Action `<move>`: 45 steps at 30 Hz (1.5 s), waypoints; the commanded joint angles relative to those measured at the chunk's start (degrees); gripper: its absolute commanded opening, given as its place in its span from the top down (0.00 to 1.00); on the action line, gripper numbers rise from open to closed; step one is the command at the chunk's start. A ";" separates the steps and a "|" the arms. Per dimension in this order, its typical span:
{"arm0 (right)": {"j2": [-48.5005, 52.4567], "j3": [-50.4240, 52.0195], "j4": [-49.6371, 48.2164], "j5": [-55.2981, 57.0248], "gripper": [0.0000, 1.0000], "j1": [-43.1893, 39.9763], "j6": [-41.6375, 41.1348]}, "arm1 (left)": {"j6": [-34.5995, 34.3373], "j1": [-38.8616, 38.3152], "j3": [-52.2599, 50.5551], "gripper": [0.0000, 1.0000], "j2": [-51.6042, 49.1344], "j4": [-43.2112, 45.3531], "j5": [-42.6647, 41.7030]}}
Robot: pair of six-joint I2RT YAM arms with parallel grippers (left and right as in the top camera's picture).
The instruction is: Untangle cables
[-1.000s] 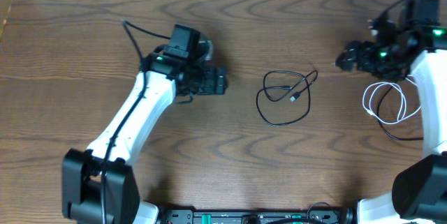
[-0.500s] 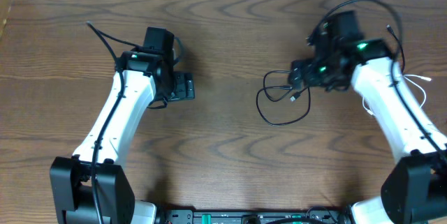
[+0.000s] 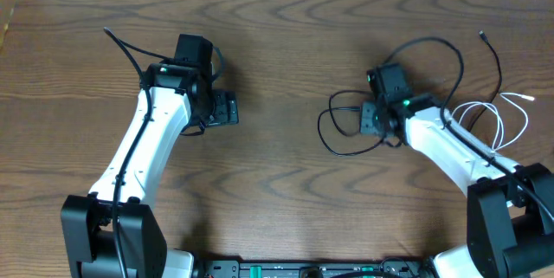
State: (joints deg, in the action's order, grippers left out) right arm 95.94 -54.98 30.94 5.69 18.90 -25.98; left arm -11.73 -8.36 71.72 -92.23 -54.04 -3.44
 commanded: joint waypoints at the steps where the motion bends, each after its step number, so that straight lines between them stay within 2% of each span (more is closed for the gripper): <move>1: 0.09 2.99 -0.13 2.05 0.55 0.39 -4.48 | 0.76 0.09 0.68 0.09 0.61 -0.35 0.92; 13: 0.09 5.20 1.16 -0.28 0.54 0.61 -4.44 | 0.76 0.09 0.68 0.09 0.61 -0.37 0.90; 26: 0.09 10.25 -2.19 -1.77 0.61 0.70 -7.48 | 0.76 0.09 0.68 0.10 0.61 -0.35 0.87; 28: 0.09 11.67 -4.11 -2.14 0.67 0.72 -7.43 | 0.76 0.09 0.68 0.09 0.61 -0.35 0.90; 33: 0.09 12.55 -6.32 -3.69 0.96 0.70 -7.41 | 0.76 0.09 0.68 0.09 0.61 -0.35 0.90; 34: 0.09 12.55 -6.58 -4.02 0.99 0.70 -7.41 | 0.76 0.09 0.68 0.09 0.61 -0.35 0.87; 40: 0.07 12.26 -6.75 -4.79 0.99 0.63 -6.88 | 0.76 0.09 0.68 0.09 0.61 -0.35 0.90; 45: -0.57 8.20 -2.73 -6.43 0.99 0.35 -1.40 | 0.76 0.09 0.68 0.09 0.61 -0.35 0.90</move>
State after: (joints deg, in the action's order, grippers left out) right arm 94.02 -45.76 25.82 2.74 19.09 -30.94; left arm -11.73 -8.36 71.72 -92.23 -54.02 -3.44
